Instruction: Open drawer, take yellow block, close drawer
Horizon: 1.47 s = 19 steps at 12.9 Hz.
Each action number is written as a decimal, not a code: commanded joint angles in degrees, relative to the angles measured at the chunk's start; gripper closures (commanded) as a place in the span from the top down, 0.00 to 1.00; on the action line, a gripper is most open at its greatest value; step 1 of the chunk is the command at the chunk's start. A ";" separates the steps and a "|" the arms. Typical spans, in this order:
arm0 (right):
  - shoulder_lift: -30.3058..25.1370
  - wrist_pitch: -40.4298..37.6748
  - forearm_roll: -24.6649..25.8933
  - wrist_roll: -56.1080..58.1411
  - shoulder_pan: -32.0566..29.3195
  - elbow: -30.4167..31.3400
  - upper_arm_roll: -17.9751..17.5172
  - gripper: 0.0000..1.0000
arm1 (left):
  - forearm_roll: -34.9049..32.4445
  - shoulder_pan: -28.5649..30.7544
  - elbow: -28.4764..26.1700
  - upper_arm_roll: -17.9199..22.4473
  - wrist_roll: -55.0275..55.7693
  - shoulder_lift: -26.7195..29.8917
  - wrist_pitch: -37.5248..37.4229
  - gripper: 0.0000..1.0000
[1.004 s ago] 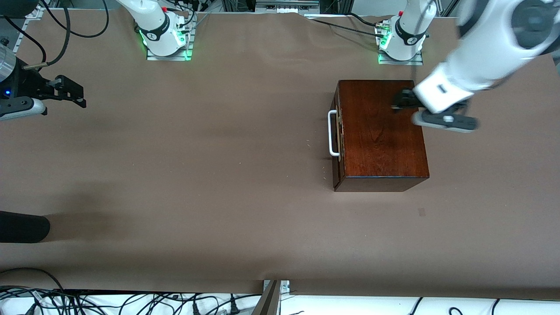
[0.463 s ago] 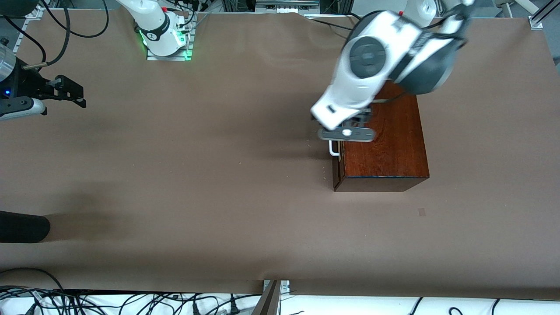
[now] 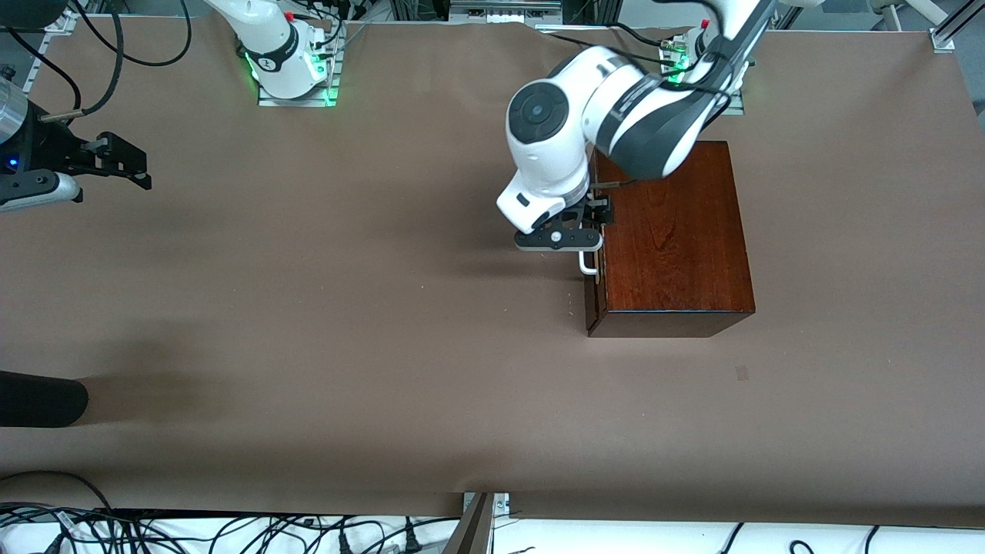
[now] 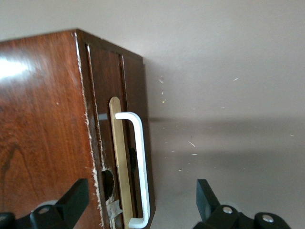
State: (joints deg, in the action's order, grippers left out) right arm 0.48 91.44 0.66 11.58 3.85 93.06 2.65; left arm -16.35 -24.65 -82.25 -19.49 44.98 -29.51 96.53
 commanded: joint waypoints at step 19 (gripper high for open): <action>0.32 -1.27 -0.48 -0.51 -0.86 -1.12 -0.72 1.00 | -3.34 -2.50 -11.01 0.24 7.75 -4.58 13.85 1.00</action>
State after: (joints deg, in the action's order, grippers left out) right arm 0.48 91.44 0.66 11.58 3.85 93.06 2.65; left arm -18.03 -25.87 -93.20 -19.35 50.67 -33.18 108.41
